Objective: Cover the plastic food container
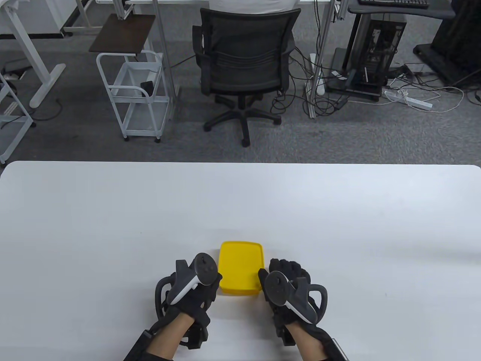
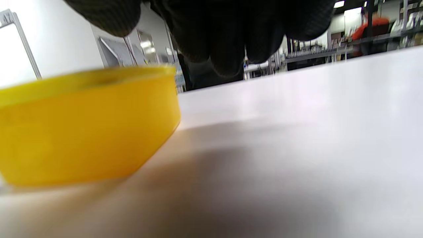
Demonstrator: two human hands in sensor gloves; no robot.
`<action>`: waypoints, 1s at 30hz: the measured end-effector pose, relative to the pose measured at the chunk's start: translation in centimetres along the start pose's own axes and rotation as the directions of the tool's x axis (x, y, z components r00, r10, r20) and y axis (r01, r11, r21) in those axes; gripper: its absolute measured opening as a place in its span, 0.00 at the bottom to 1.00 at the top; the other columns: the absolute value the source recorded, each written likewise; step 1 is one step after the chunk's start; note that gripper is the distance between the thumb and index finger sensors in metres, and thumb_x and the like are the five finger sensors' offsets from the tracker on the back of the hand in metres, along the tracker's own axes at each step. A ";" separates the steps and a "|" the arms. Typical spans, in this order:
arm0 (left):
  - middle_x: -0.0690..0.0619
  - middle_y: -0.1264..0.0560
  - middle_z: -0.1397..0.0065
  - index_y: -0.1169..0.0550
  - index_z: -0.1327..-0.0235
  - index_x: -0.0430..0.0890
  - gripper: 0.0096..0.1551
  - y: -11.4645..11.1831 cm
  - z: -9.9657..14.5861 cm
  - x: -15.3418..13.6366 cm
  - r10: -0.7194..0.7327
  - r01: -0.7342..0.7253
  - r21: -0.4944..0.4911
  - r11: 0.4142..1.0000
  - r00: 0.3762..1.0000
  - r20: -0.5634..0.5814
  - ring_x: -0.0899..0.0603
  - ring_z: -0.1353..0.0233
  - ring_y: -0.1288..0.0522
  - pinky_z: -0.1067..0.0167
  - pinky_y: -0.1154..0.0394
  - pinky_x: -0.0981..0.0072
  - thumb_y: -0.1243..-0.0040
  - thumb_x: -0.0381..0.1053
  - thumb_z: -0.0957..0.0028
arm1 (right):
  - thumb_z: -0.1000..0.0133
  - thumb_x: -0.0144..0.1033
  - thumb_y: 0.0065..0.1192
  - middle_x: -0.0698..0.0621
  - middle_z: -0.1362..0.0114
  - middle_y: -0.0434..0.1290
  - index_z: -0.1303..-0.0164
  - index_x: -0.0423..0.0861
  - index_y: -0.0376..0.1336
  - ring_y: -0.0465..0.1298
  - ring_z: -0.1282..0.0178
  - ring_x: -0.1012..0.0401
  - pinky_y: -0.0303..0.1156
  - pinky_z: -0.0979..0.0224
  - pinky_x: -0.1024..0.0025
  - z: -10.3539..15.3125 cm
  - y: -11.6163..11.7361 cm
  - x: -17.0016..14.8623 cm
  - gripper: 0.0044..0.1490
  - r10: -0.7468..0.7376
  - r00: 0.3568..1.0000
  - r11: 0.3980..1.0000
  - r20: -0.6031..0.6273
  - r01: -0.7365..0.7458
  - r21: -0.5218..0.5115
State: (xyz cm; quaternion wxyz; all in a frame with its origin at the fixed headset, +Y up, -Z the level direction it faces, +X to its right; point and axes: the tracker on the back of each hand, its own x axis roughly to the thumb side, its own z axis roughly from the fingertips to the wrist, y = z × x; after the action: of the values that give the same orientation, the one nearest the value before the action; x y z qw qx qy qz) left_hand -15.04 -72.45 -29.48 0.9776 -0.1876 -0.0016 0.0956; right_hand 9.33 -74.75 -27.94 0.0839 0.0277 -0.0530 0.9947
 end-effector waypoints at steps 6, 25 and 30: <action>0.38 0.47 0.07 0.44 0.14 0.45 0.39 3.0 2.5 -1.7 0.016 -0.041 0.178 0.983 0.990 0.140 0.27 0.11 0.53 0.19 0.55 0.25 0.63 0.62 0.35 | 0.31 0.56 0.46 0.35 0.16 0.62 0.17 0.39 0.56 0.59 0.17 0.36 0.59 0.17 0.36 0.8 -1.9 -2.0 0.40 0.016 0.994 0.999 0.105 -0.012 -0.040; 0.40 0.80 0.13 0.69 0.16 0.49 0.55 -0.1 0.6 -4.8 -0.165 0.165 0.003 0.986 0.980 0.112 0.27 0.18 0.82 0.26 0.73 0.21 0.69 0.75 0.43 | 0.31 0.64 0.36 0.31 0.11 0.30 0.09 0.42 0.32 0.26 0.17 0.34 0.29 0.20 0.25 0.1 0.5 -4.6 0.52 0.068 0.995 0.965 0.075 -0.084 0.249; 0.39 0.79 0.13 0.68 0.16 0.48 0.54 -0.1 0.6 -4.9 -0.164 0.165 0.002 0.986 0.981 0.105 0.27 0.18 0.81 0.26 0.72 0.21 0.69 0.75 0.43 | 0.31 0.64 0.36 0.31 0.11 0.30 0.09 0.42 0.32 0.26 0.17 0.35 0.30 0.20 0.25 0.2 0.6 -4.4 0.52 0.077 0.994 0.964 0.076 -0.093 0.247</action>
State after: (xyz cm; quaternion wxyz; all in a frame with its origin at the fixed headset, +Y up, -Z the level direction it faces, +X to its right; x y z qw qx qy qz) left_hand -19.81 -73.28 -28.76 0.9801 -0.1848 -0.0688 0.0242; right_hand 13.54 -76.06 -28.09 0.0352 0.0682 0.0692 0.9946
